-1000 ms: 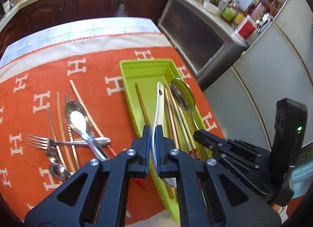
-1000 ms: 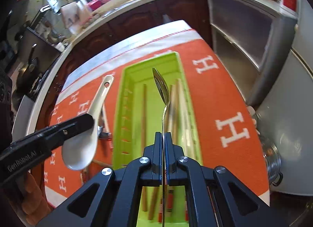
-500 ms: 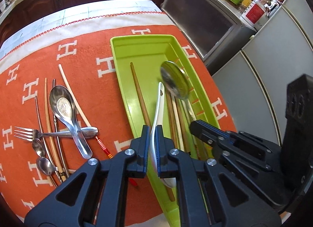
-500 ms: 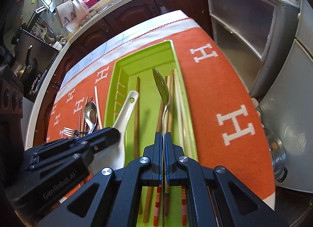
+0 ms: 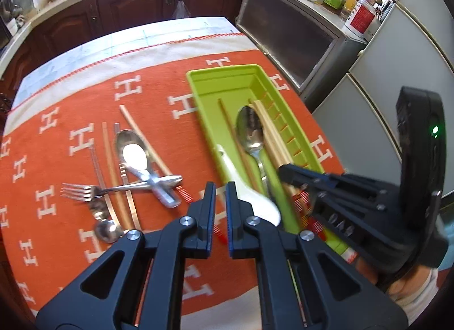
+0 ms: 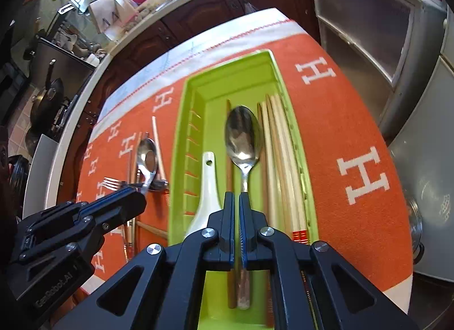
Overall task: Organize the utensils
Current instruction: 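Carry both spoons into the green tray and open both tools, then move both open tools back over the utensil pile, then grasp the large steel soup spoon with the right tool, then grasp the steel fork with the left tool while the right tool holds the spoon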
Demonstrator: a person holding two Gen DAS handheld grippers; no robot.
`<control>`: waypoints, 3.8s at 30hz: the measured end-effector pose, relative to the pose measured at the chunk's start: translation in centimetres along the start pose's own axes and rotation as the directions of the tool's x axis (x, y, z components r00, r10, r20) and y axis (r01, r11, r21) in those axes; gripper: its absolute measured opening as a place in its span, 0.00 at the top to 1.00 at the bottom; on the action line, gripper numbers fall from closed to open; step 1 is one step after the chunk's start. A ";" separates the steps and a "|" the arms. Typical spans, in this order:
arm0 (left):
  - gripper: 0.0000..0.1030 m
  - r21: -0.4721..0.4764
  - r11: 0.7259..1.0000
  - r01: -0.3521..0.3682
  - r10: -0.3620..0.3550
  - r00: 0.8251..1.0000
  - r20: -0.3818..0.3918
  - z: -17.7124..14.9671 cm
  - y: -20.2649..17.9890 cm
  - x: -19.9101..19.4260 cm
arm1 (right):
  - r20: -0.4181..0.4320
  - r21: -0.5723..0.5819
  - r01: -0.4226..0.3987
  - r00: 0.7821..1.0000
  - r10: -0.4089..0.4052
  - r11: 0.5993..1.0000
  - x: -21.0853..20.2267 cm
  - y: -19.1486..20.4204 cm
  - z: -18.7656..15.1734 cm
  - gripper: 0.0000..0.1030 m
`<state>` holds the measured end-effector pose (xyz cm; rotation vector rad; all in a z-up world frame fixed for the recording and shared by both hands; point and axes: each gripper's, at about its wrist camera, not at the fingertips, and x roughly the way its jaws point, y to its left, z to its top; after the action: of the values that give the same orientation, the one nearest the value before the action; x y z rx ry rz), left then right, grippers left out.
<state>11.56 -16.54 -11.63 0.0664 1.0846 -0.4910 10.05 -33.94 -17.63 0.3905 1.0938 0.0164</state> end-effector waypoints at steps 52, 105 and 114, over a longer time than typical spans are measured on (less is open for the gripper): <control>0.79 -0.297 0.952 -0.073 0.060 0.997 -0.055 -7.9 17.9 -2.3 | -0.134 -0.165 -0.107 0.987 0.086 0.980 4.3 12.1 1.6 0.82; 0.79 -0.397 0.906 0.145 -0.080 0.981 0.174 -2.4 20.5 6.4 | -0.151 -0.198 -0.073 0.988 0.043 0.977 13.2 14.2 3.1 0.98; 0.86 -0.365 0.919 0.149 -0.066 0.971 0.230 0.3 19.0 8.1 | -0.155 -0.196 -0.079 0.987 0.049 0.977 13.2 14.2 3.0 0.98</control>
<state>22.64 -2.53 -21.94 -0.3845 0.9576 -0.3690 21.39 -18.93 -23.32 0.2440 1.2148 0.2157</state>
